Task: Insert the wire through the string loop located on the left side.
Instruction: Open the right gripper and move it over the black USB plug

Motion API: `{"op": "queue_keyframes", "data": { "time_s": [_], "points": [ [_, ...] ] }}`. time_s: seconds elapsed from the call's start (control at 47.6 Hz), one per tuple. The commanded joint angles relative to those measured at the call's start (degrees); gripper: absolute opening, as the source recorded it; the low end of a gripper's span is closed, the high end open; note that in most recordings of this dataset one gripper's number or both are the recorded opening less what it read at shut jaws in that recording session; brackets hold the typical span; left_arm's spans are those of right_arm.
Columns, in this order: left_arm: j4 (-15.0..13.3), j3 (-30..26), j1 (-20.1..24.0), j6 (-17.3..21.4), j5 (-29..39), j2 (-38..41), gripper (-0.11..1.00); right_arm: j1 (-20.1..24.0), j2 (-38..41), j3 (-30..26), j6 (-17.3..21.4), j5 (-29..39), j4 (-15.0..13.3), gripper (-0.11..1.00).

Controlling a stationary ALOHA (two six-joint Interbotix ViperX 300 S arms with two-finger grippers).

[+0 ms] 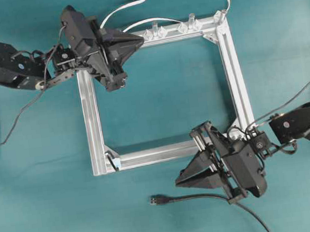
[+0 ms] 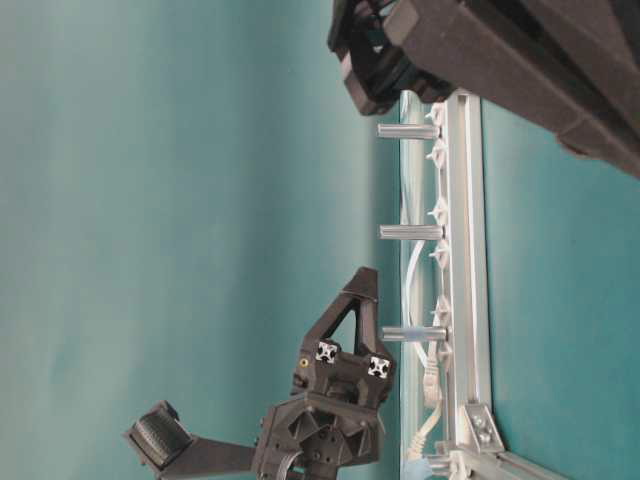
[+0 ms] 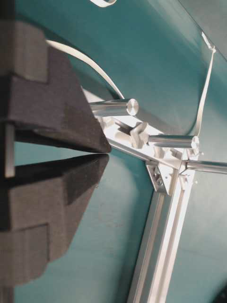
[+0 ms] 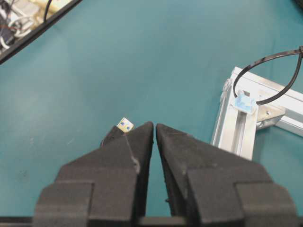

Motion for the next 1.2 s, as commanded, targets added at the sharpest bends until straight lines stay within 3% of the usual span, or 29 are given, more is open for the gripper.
{"op": "queue_keyframes", "data": {
  "time_s": [0.0,0.042,0.105,0.168,0.441,0.715,0.946,1.051,1.177],
  "points": [
    [2.2,-1.9,-0.1,-0.2,2.6,-1.3,0.15,0.7,-0.2,-1.1,0.7,-0.4,0.3,0.2],
    [2.3,-2.5,-0.2,-0.1,5.0,-1.5,0.12,0.8,0.0,-1.2,0.9,0.0,1.2,0.18],
    [2.6,-3.3,-0.1,0.2,8.6,-1.8,0.01,0.8,0.3,-1.5,1.7,0.1,2.8,0.05],
    [2.6,-4.0,-0.2,0.4,11.2,-2.0,0.0,0.8,0.4,-1.5,2.2,-0.2,4.0,0.0],
    [2.6,-4.6,-1.3,0.1,12.5,-2.8,0.0,1.7,0.4,-2.4,2.4,-0.1,4.5,0.0],
    [2.6,-0.6,-2.0,0.0,16.7,-10.2,0.0,4.3,0.4,-2.5,2.5,0.4,4.9,0.0],
    [2.6,0.4,-3.1,-0.4,21.4,-13.5,0.0,4.3,0.4,-3.2,2.4,0.4,8.7,0.01],
    [2.6,0.0,-3.3,-0.7,21.5,-14.1,0.0,4.3,0.4,-3.2,2.5,0.7,9.8,0.2],
    [2.6,-0.2,-3.4,-0.8,22.1,-14.2,0.0,4.3,0.4,-3.3,2.5,1.8,11.5,0.58]
  ]
}}
